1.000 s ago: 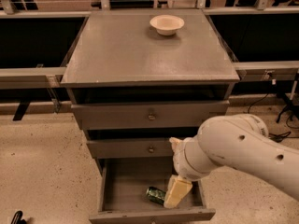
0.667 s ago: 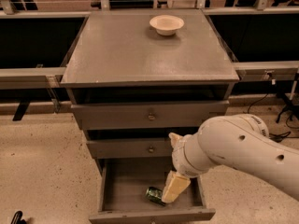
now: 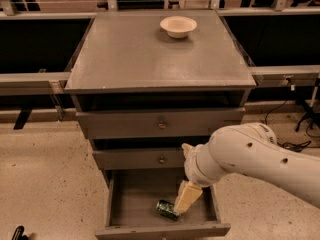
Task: Pick green can from bottom drawer and place on counter
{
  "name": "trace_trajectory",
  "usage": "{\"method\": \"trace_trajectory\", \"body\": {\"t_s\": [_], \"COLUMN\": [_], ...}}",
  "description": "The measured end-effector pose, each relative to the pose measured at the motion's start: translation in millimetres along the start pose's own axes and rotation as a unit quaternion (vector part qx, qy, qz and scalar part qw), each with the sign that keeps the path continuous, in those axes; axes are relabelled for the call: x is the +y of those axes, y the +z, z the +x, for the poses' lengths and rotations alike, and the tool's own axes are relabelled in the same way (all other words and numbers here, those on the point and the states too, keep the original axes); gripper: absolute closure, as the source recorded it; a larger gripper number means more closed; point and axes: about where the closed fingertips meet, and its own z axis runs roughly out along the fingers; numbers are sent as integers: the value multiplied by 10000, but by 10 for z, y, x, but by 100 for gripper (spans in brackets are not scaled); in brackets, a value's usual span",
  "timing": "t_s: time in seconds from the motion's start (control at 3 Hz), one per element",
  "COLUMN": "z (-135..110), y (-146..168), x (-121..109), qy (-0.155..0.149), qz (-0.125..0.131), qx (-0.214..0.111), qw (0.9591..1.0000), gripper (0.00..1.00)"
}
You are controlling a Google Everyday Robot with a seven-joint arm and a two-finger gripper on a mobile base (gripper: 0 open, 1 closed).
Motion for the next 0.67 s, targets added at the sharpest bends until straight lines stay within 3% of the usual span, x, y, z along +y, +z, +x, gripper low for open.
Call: {"method": "trace_trajectory", "body": {"t_s": [0.33,0.67], "z": [356,659], "y": [641,1337], "x": [-144,-209], "qy": [175,193], "qz": [-165,-336], "qx": [98,-4], "qw": [9997,9992], "gripper": [0,0]}}
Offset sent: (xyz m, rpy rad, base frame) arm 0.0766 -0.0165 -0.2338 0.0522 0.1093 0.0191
